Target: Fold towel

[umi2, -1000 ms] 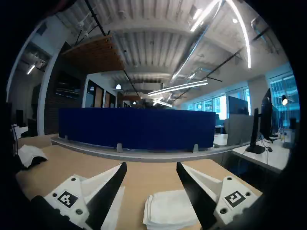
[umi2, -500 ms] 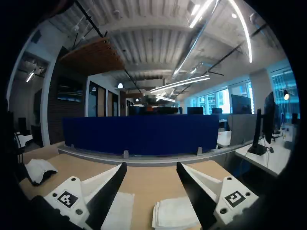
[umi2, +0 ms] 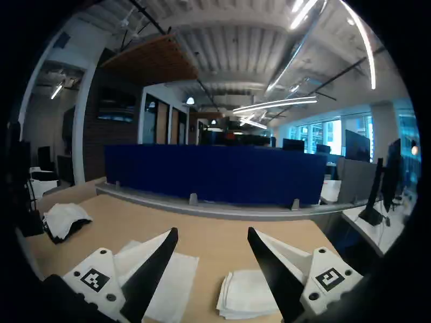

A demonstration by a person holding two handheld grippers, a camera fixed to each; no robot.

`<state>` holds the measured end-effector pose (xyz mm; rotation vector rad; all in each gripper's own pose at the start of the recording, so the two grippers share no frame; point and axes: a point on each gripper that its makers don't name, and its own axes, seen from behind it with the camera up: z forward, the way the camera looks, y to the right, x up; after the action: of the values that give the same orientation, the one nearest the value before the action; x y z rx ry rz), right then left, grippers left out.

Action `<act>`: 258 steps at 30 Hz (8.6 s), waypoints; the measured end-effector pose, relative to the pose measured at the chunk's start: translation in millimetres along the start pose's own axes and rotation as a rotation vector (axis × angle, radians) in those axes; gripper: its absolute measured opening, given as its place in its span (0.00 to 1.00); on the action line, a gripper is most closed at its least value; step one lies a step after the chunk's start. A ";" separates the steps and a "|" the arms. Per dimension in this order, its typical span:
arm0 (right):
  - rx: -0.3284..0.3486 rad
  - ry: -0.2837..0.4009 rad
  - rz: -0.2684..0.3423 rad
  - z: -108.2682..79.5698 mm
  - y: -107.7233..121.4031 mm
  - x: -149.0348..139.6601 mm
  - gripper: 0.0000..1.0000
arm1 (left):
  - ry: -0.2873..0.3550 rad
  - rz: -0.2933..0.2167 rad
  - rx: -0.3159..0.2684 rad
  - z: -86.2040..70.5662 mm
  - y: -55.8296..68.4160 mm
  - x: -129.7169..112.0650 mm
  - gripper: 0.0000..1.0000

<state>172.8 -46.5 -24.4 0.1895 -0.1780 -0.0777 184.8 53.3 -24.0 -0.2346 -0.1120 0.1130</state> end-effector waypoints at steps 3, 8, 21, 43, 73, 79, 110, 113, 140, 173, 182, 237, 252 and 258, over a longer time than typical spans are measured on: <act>0.053 -0.064 -0.034 -0.8 -11.3 -9.6 1.00 | -0.048 0.013 -0.052 -0.2 9.4 -9.8 0.99; 0.150 -0.176 -0.079 -4.1 -30.6 -28.0 1.00 | -0.132 0.044 -0.150 -0.9 30.0 -30.1 0.99; 0.319 -0.333 -0.159 -15.3 -62.6 -67.1 1.00 | -0.281 0.076 -0.318 -5.7 64.6 -67.4 0.99; 0.363 -0.427 -0.159 -3.0 -80.9 -170.9 1.00 | -0.390 0.153 -0.383 2.1 103.0 -179.4 0.99; 0.399 -0.629 -0.223 -6.8 -81.1 -287.8 0.95 | -0.616 0.232 -0.474 6.1 128.3 -288.1 0.99; 0.404 -0.650 -0.219 -7.2 -79.0 -293.0 0.86 | -0.666 0.239 -0.507 0.5 134.8 -293.7 0.99; 0.444 -0.687 -0.190 -8.3 -85.5 -304.6 0.29 | -0.750 0.253 -0.557 -4.1 153.4 -298.0 0.52; 0.447 -0.689 -0.191 -9.0 -85.3 -304.5 0.27 | -0.751 0.258 -0.566 -4.1 155.6 -298.2 0.45; 0.450 -0.666 -0.203 -6.1 -79.5 -295.7 0.10 | -0.743 0.309 -0.530 5.9 139.8 -297.3 0.06; 0.418 -0.517 -0.138 -25.4 -87.3 -171.7 0.09 | -0.653 0.178 -0.430 -14.3 117.4 -185.3 0.05; 0.411 -0.501 -0.118 -35.4 -86.6 -145.9 0.09 | -0.641 0.144 -0.417 -25.5 115.5 -157.3 0.05; 0.370 -0.716 -0.105 83.7 -67.8 -228.6 0.09 | -0.767 0.178 -0.374 94.5 110.1 -239.5 0.05; 0.322 -0.748 -0.069 104.6 -66.5 -248.1 0.12 | -0.785 0.200 -0.342 120.6 103.6 -258.4 0.07; 0.297 -0.746 -0.080 112.3 -65.1 -252.7 0.24 | -0.784 0.215 -0.333 126.3 101.5 -260.7 0.11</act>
<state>-99.6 -106.9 28.9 0.4596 -0.9286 -0.2008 -98.3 147.3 48.5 -0.5260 -0.8909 0.3990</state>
